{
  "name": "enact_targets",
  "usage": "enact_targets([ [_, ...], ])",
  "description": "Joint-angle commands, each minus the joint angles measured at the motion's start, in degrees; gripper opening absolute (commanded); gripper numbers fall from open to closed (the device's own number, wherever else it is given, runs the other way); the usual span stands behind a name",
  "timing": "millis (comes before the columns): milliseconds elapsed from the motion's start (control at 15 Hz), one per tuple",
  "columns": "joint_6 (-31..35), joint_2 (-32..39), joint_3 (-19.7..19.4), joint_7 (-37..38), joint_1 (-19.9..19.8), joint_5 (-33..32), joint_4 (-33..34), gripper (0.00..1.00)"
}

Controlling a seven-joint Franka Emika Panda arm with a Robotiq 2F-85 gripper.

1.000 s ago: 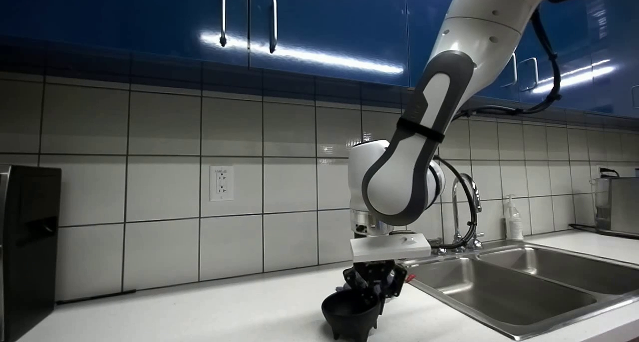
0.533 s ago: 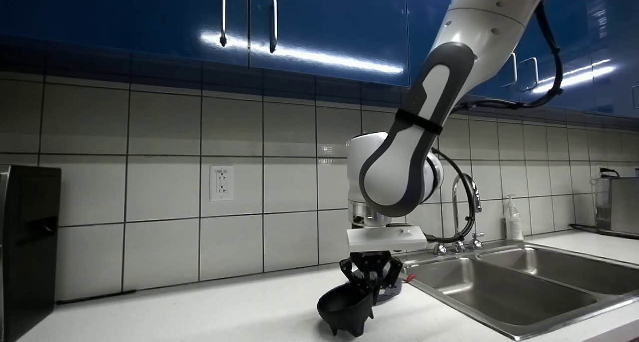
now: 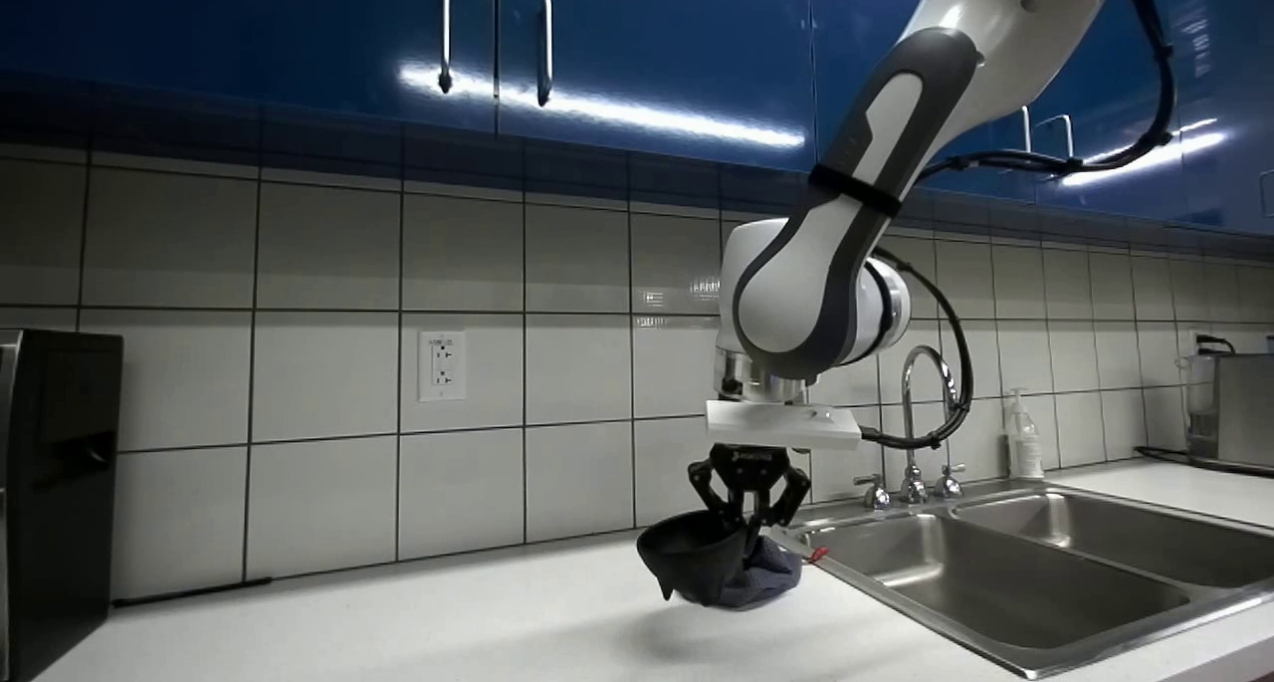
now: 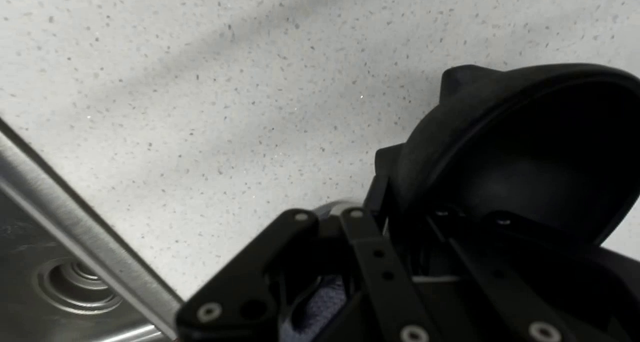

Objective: Put the black bowl inside the sink

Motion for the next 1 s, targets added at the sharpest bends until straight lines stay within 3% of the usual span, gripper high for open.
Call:
enact_targets([
  [0,1.4,-5.7,-0.4,-4.7,-3.9,2.9,-4.2,0.02],
  [333,1.2,-7.6,-2.7,-9.9,-9.3,4.8,-5.2,0.02],
  [933,0.0,-4.0,-7.3,-23.2,-17.6,12.7,-1.1,0.02],
])
